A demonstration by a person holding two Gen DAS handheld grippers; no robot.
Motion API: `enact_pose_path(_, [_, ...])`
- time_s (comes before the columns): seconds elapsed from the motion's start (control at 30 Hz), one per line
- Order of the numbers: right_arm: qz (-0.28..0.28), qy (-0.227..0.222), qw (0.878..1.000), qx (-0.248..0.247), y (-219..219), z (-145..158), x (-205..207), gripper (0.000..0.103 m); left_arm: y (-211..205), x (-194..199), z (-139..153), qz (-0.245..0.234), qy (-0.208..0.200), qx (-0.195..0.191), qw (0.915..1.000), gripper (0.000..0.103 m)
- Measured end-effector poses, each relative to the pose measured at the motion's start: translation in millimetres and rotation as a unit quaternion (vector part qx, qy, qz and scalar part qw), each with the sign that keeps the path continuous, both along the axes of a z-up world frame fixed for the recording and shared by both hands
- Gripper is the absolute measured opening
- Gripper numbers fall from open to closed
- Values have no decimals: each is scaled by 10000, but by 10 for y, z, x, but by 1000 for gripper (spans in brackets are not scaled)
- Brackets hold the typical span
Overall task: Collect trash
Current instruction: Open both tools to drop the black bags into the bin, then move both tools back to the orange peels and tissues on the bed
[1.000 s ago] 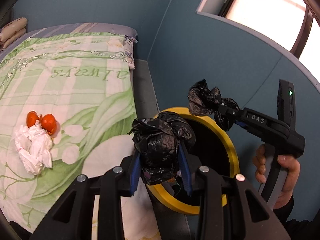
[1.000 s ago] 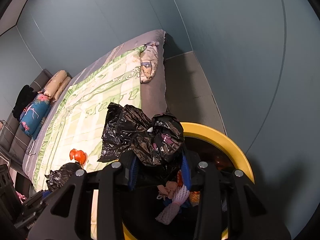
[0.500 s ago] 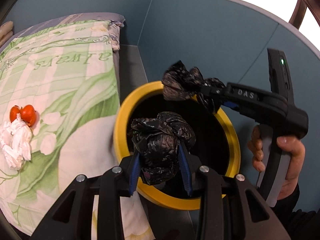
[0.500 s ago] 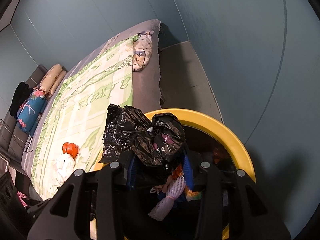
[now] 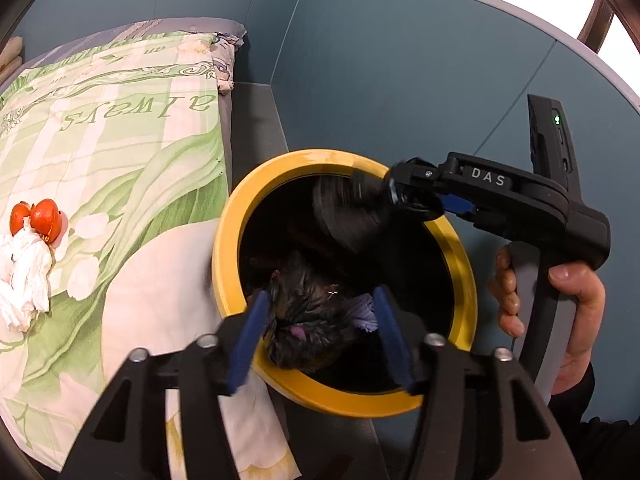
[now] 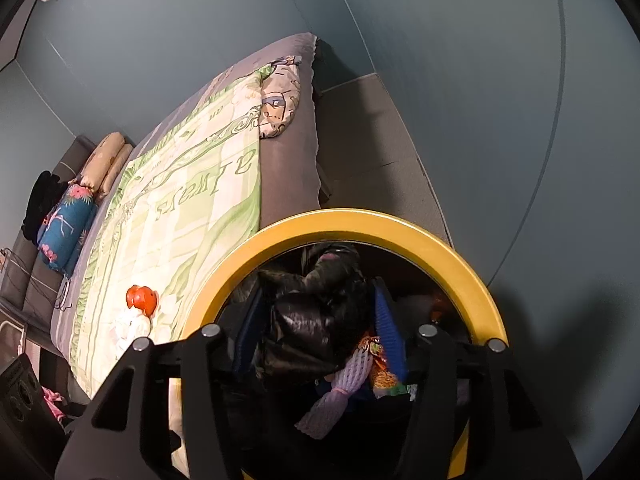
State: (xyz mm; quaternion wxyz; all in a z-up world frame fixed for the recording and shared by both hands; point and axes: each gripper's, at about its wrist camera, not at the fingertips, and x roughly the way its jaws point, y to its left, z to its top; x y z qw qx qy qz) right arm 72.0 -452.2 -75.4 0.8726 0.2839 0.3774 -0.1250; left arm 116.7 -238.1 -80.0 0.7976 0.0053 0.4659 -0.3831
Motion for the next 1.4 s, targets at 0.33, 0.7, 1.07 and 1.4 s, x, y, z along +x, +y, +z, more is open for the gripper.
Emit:
enact_pose_path(0.33, [-49,-114,9999,57,-41,55,-57,60,125,53,63,240,-19,-68,9997,75])
enact_pose_path(0.7, [250,-283,9993,-34,113,164,45,63,524,199,157,747,-271,167,9967,80])
enact_pose_path(1.07, [860,-451,9945,-391,524,391,410,65,1125,465,141,1530,-335,113,9876,82])
enact_pose_path(1.4, [1511,-363,9864,-538,1088,435,888,65,1819,763,23,2341,-245,169,9718,82])
